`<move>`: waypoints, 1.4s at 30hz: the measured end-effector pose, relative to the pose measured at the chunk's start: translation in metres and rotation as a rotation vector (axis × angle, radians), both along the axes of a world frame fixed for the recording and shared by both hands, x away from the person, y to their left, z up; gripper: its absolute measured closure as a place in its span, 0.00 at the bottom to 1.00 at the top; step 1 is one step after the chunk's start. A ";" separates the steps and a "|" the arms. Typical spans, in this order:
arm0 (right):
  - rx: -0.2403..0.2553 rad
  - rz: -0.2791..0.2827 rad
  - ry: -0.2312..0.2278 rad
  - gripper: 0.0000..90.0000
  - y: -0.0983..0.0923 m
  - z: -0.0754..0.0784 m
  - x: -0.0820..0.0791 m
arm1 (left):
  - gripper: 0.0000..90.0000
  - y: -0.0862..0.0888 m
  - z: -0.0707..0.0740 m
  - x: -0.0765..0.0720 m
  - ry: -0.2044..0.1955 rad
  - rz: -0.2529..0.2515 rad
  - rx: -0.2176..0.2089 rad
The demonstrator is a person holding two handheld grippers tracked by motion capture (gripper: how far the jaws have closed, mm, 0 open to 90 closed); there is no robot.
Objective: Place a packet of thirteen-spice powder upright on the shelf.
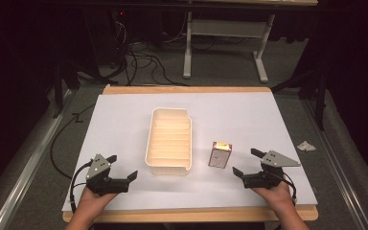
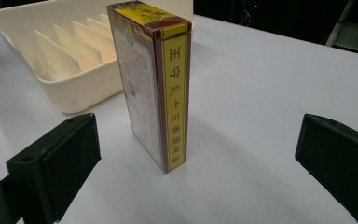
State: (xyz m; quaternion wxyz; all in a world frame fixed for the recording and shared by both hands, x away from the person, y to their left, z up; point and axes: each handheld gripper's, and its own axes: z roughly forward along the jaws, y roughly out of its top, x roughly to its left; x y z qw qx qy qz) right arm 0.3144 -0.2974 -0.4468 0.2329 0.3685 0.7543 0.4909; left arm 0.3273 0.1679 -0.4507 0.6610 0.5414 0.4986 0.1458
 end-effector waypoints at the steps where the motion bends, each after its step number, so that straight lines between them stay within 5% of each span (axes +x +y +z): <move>1: -0.001 0.000 0.000 0.00 0.000 0.000 0.000 | 0.03 0.000 0.000 0.000 0.000 0.003 -0.003; 28: 0.033 0.039 -0.001 0.00 0.025 0.014 0.016 | 0.04 0.000 0.000 0.001 -0.003 -0.002 0.005; 42: 0.076 0.057 0.040 0.02 0.038 0.010 0.033 | 0.04 0.009 0.000 -0.005 -0.004 0.024 0.002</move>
